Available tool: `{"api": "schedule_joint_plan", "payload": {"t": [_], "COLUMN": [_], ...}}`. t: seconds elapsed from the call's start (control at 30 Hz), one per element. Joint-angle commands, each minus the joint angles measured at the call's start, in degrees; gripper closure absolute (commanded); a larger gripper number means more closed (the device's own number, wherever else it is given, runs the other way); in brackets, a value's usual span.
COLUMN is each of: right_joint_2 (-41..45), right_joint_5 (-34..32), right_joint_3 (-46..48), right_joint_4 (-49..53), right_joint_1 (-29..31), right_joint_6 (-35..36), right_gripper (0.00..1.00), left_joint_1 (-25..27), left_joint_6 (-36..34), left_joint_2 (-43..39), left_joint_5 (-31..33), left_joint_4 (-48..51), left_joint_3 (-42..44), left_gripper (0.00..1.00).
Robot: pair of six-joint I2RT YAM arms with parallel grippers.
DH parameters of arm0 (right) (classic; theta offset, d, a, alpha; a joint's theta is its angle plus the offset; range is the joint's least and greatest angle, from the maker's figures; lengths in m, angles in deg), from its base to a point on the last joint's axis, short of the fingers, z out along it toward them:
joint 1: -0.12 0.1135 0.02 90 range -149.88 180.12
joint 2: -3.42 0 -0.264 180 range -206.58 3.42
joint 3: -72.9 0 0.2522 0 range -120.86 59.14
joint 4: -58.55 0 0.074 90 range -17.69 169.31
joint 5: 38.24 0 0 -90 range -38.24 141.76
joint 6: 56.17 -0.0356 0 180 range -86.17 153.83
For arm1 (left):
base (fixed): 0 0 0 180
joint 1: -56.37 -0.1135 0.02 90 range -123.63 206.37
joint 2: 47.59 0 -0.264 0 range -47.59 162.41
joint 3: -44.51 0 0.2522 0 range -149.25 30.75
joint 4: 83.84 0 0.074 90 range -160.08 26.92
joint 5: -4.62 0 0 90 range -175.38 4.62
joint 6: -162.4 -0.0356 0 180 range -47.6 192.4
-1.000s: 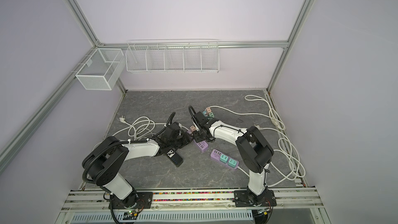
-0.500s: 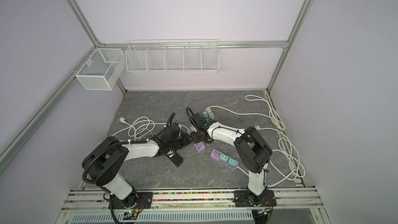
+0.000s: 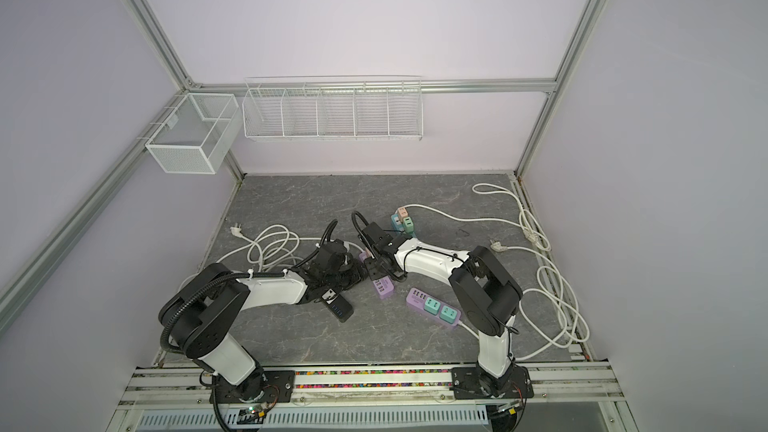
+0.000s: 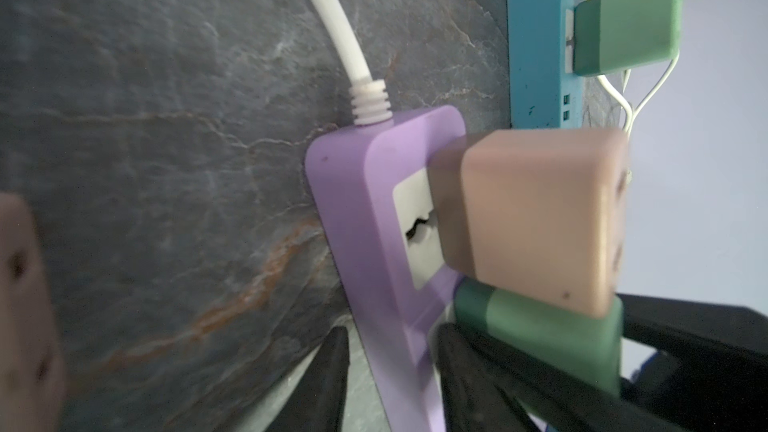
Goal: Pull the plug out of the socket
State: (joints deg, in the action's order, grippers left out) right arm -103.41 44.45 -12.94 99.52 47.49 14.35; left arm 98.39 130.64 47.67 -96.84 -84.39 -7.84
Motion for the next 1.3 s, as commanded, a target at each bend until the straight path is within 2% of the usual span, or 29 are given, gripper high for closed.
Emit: {"api": "schedule_joint_plan", "payload": {"t": [0.0, 0.53, 0.67, 0.93, 1.13, 1.27], "right_joint_2": [0.3, 0.7, 1.4, 0.3, 1.8, 2.4], "right_joint_5": [2.3, -0.4, 0.8, 5.4, 2.8, 3.4], "right_joint_3": [-0.5, -2.7, -2.2, -2.4, -1.1, -1.7], "right_joint_4": [-1.4, 0.4, -0.1, -2.2, -1.6, -1.6], "right_joint_1": [1.2, 1.3, 0.2, 2.0, -0.1, -0.5], "right_joint_6": [-0.8, 3.2, 3.4, 1.5, 2.2, 1.8], "right_gripper": [0.71, 0.73, 0.73, 0.75, 0.76, 0.76], "left_joint_1": [0.3, 0.6, 0.7, 0.7, 1.1, 1.5], "left_joint_6": [0.9, 0.6, 0.2, 0.2, 0.1, 0.0], "left_joint_2": [1.5, 0.8, 0.2, 0.2, -0.9, -1.6], "left_joint_5": [-0.2, 1.2, 2.1, 2.0, 2.2, 2.7], "left_joint_4": [-1.8, 2.0, 3.1, 3.7, 4.5, 4.1], "left_joint_3": [1.1, 2.0, 2.3, 2.2, 2.2, 2.8], "left_gripper": [0.63, 0.68, 0.68, 0.69, 0.70, 0.70]}}
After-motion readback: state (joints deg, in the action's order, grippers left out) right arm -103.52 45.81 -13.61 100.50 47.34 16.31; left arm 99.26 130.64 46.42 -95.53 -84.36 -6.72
